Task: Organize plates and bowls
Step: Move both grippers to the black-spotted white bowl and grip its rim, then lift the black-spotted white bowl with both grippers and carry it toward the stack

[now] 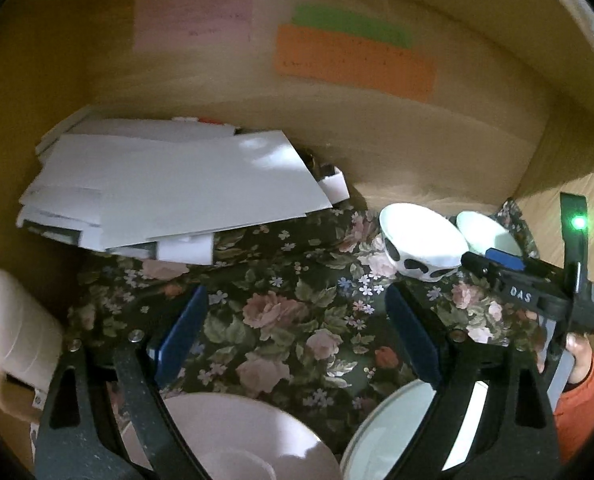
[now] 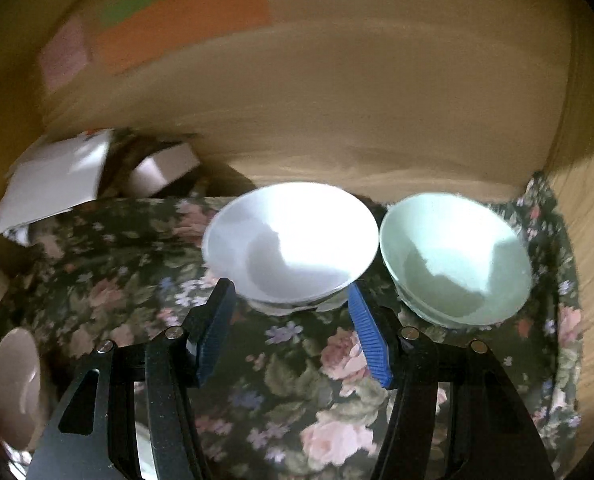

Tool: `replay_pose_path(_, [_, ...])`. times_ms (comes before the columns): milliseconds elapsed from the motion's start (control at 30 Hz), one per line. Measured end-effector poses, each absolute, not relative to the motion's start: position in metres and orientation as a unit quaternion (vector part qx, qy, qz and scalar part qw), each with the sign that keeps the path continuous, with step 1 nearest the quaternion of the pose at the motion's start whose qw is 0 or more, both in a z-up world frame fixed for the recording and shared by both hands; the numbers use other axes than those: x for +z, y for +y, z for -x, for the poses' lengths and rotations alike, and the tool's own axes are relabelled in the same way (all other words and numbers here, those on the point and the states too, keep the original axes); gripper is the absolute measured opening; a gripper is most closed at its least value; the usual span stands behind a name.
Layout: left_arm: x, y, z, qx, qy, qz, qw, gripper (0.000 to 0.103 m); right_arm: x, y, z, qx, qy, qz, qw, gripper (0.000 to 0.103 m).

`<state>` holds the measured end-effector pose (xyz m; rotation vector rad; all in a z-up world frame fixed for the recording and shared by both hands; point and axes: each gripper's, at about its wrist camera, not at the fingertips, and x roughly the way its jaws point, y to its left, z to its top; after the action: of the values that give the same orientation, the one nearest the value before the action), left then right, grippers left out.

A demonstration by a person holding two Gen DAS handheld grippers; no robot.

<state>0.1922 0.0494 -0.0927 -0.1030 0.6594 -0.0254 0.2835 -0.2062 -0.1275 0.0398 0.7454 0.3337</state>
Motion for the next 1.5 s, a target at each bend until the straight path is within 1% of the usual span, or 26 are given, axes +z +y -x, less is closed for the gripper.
replay_pose_path(167, [-0.106,0.046,-0.212,-0.014,0.347,0.049,0.937,0.091,-0.141,-0.212,-0.306,0.15,0.385,-0.038,0.91,0.054])
replay_pose_path(333, [-0.113,0.046,-0.218,-0.016,0.354,0.051,0.934,0.091,-0.153,-0.218,-0.318,0.154,0.407,-0.065,0.898,0.05])
replay_pose_path(367, [-0.113,0.046,-0.219,-0.017,0.356,0.052,0.933,0.091,-0.155,-0.219,-0.32,0.153,0.41,-0.071,0.896,0.048])
replay_pose_path(533, [-0.115,0.044,-0.219,-0.023,0.356,0.047,0.933,0.091,-0.161,-0.219,-0.33,0.151,0.423,-0.08,0.89,0.047])
replay_pose_path(633, [-0.117,0.042,-0.22,-0.025,0.359,0.04,0.932,0.091,-0.165,-0.215,-0.333,0.143,0.424,-0.065,0.892,0.042])
replay_pose_path(800, [-0.118,0.04,-0.221,-0.024,0.361,0.035,0.932,0.091,-0.173,-0.209,-0.335,0.146,0.437,-0.036,0.887,0.023])
replay_pose_path(867, [-0.119,0.041,-0.222,-0.023,0.363,0.036,0.931,0.091,-0.173,-0.206,-0.33,0.159,0.438,-0.028,0.884,0.022])
replay_pose_path(1033, [-0.123,0.039,-0.227,-0.017,0.377,0.034,0.926,0.091,-0.172,-0.195,-0.31,0.198,0.444,-0.011,0.874,0.02])
replay_pose_path(1267, [-0.138,0.024,-0.237,-0.021,0.417,0.025,0.908,0.091,-0.17,-0.189,-0.268,0.242,0.444,0.008,0.862,0.02])
replay_pose_path(1300, [-0.14,0.021,-0.239,-0.022,0.423,0.022,0.906,0.091,-0.17,-0.188,-0.264,0.245,0.444,0.014,0.862,0.021])
replay_pose_path(1367, [-0.145,0.013,-0.245,-0.019,0.437,0.014,0.899,0.088,-0.168,-0.187,-0.258,0.249,0.444,0.017,0.861,0.024])
replay_pose_path(1400, [-0.147,0.009,-0.248,-0.019,0.444,0.01,0.896,0.084,-0.168,-0.188,-0.253,0.252,0.443,0.013,0.86,0.026])
replay_pose_path(1467, [-0.151,0.002,-0.253,-0.021,0.458,0.004,0.889,0.079,-0.17,-0.191,-0.249,0.255,0.443,0.001,0.859,0.026])
replay_pose_path(1500, [-0.153,-0.001,-0.255,-0.022,0.462,0.001,0.886,0.075,-0.171,-0.197,-0.245,0.256,0.442,-0.007,0.86,0.028])
